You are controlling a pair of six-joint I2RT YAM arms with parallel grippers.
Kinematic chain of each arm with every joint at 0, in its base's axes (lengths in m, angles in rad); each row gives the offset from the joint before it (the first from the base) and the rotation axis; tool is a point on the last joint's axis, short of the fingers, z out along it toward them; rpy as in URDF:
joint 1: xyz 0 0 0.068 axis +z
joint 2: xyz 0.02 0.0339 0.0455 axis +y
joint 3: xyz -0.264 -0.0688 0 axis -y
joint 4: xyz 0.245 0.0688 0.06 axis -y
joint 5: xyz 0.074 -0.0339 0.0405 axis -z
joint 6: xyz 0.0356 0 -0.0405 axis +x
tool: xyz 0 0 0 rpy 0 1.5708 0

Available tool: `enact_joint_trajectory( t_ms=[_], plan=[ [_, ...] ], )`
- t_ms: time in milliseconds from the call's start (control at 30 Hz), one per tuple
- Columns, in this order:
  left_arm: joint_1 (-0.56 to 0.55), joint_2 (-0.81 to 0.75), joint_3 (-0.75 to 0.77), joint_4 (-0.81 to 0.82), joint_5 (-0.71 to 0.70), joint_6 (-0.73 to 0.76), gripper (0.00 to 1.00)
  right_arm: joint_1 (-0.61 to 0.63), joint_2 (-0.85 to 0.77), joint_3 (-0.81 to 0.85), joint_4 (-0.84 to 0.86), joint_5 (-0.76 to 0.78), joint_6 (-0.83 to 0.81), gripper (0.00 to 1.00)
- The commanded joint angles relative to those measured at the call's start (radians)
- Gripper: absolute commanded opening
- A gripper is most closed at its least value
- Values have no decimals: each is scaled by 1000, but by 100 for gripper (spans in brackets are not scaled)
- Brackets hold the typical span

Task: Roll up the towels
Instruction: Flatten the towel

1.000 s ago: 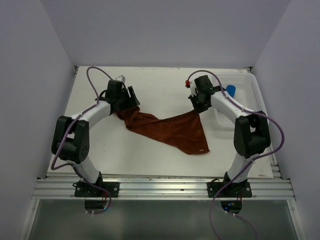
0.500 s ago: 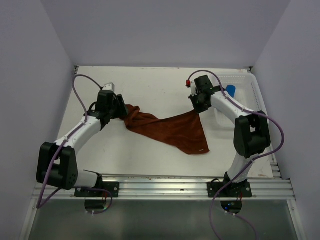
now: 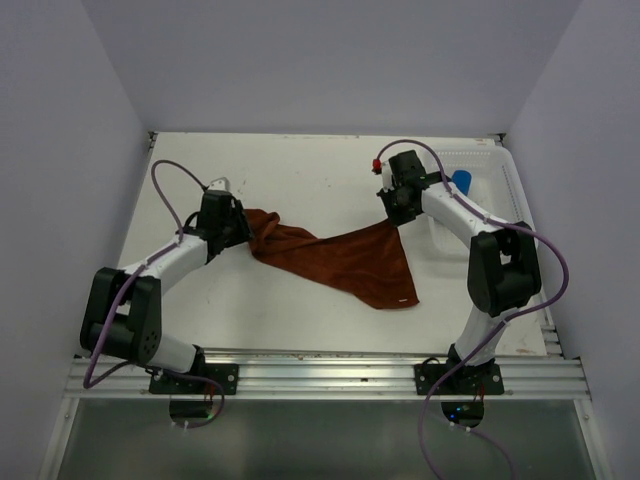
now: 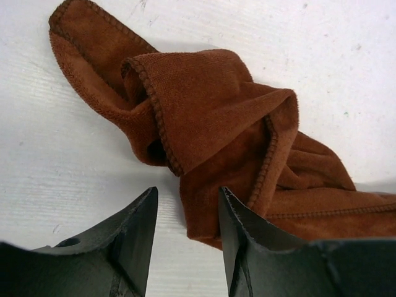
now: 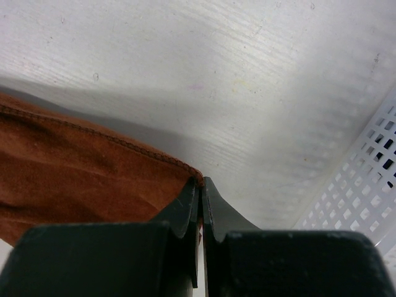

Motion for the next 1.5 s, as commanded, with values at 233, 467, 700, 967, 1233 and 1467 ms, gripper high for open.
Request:
enact_joint_trajectory(
  t_ms=[233,467,700,967,1233,1467],
  plan=[
    [8,99,32,161,-45,1,45,2,-10,-9,40,26,20,0],
    [8,122,64,190,-46,21,43,2,-8,-13,44,23,22,0],
    [16,159,85,201,-45,26,36,2,-5,-12,41,26,20,0],
    [16,158,87,196,-8,38,8,2,-20,-9,31,39,19,0],
    [31,77,261,-47,-49,3,0,-1,-95,30,3,37,52,0],
    [308,-11,380,-117,217,-86,0,-26,-138,177,-49,36,138,0]
  ],
)
